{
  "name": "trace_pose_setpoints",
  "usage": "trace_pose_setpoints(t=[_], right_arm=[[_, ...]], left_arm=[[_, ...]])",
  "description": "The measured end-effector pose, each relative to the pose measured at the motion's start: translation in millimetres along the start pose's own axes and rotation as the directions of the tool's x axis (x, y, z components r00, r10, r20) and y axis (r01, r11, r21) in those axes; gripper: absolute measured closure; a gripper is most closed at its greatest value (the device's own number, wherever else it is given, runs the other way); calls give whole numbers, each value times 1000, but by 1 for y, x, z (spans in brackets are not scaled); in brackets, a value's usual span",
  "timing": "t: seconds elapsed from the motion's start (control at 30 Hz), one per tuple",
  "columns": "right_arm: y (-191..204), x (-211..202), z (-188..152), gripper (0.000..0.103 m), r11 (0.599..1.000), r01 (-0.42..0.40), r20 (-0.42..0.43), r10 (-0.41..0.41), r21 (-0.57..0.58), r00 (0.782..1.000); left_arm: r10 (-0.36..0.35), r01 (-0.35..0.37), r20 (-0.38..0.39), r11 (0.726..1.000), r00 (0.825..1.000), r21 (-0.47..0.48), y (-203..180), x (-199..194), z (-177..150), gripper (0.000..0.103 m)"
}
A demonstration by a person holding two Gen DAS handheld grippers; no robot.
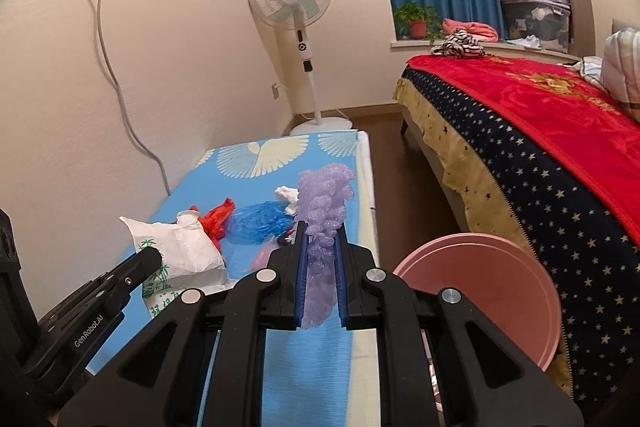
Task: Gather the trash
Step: 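Carry the purple foam net in the right gripper to the pink bucket and release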
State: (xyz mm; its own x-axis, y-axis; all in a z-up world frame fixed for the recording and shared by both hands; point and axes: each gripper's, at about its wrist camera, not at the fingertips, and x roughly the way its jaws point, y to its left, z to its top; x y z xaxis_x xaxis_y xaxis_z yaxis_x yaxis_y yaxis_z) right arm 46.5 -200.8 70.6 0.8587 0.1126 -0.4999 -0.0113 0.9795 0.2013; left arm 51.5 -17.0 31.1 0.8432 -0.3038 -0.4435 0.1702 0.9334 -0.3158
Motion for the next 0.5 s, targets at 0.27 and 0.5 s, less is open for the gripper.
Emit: trace_pose_setpoints(t=[0.27,0.5], right_arm=[[-19,-11,2,91,996,82,33,-83,18,996],[-39,-22,6,91,983,178,65,-181,42,981]], left_arm=[[-27,27,-9,999,1000,45,-24,11,-4,101],[-53,54,-21,996,998,68,-40,22,-8,101]])
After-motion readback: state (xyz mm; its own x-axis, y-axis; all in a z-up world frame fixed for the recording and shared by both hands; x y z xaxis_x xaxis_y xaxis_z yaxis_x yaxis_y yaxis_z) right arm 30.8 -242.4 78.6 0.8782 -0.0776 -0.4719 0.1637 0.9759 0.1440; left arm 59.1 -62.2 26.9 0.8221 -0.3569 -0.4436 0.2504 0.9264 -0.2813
